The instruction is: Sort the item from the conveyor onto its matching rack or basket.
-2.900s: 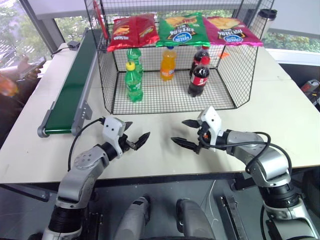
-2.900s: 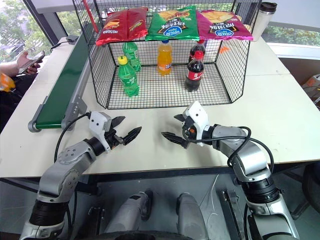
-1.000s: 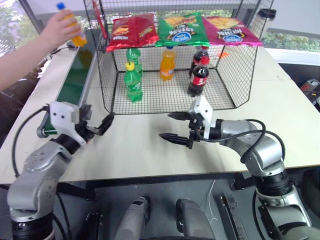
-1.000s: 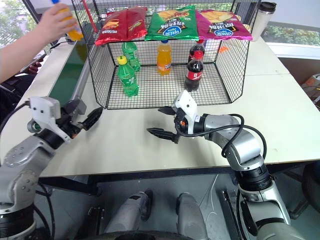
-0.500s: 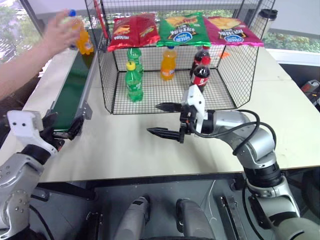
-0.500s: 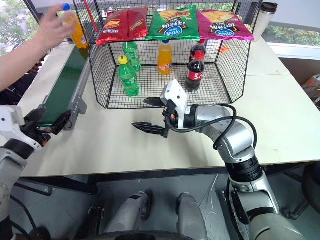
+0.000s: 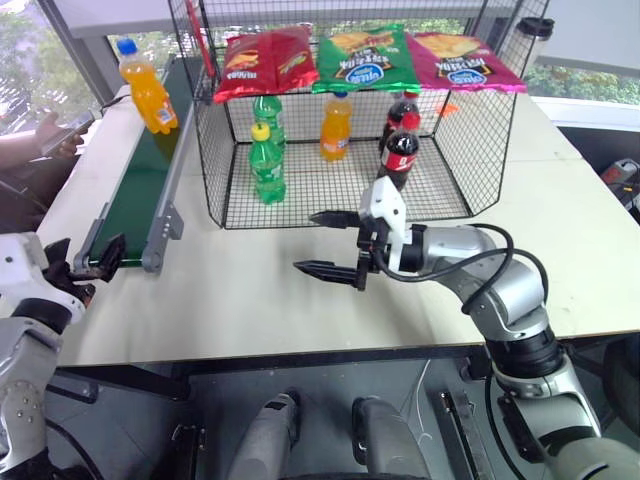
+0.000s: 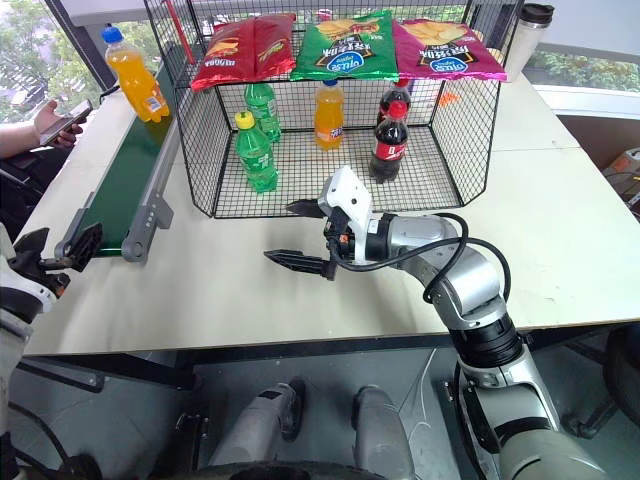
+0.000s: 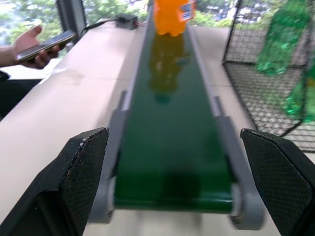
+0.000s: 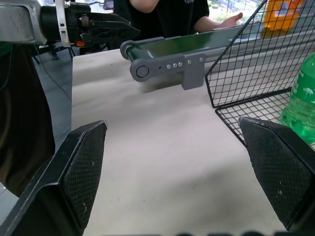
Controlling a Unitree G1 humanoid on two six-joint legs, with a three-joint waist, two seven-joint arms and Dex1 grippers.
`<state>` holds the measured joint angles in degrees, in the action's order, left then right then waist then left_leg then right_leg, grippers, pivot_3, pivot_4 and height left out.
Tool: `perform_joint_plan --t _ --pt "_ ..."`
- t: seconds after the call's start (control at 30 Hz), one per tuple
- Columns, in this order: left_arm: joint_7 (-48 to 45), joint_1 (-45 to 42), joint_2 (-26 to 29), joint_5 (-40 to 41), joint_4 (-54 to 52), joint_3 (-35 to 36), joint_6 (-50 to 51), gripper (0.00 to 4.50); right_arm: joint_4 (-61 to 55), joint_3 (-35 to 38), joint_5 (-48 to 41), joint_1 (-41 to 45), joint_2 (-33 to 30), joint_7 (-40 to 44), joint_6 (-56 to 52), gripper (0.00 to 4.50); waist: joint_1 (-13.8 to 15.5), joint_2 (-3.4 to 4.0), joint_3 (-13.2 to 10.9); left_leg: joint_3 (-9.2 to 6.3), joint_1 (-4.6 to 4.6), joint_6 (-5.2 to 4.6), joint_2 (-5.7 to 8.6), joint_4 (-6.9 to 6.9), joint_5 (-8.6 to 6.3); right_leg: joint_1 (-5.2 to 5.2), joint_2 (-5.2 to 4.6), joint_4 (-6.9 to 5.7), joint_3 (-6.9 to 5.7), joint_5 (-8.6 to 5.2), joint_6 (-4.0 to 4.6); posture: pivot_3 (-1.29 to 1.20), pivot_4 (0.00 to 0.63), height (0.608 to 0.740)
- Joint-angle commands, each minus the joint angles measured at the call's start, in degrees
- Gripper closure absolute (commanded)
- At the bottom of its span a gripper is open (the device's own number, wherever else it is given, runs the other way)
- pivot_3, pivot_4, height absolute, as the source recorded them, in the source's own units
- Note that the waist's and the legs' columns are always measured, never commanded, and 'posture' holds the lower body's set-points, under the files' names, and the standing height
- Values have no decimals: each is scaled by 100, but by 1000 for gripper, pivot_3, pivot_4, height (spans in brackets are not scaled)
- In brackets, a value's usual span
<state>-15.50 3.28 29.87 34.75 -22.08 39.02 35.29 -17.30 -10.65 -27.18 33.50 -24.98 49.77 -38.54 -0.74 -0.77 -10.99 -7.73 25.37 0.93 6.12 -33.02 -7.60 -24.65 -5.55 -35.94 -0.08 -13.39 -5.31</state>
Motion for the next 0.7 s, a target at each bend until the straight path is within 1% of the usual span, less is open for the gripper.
perform_joint_plan --t 0.03,0.7 --pt "-6 -26 82 -160 32 29 -269 0 -110 36 -9 -13 -25 -23 68 84 -1 0 0 0 0 0 0 0 0 -1 0 0 0 1 1 0 150 739" --pt "-51 -321 90 -493 368 -336 -596 0 -163 25 12 -117 -59 -130 89 84 3 0 0 0 4 -1 0 4 -1 -1 -1 9 0 0 0 0 150 739"
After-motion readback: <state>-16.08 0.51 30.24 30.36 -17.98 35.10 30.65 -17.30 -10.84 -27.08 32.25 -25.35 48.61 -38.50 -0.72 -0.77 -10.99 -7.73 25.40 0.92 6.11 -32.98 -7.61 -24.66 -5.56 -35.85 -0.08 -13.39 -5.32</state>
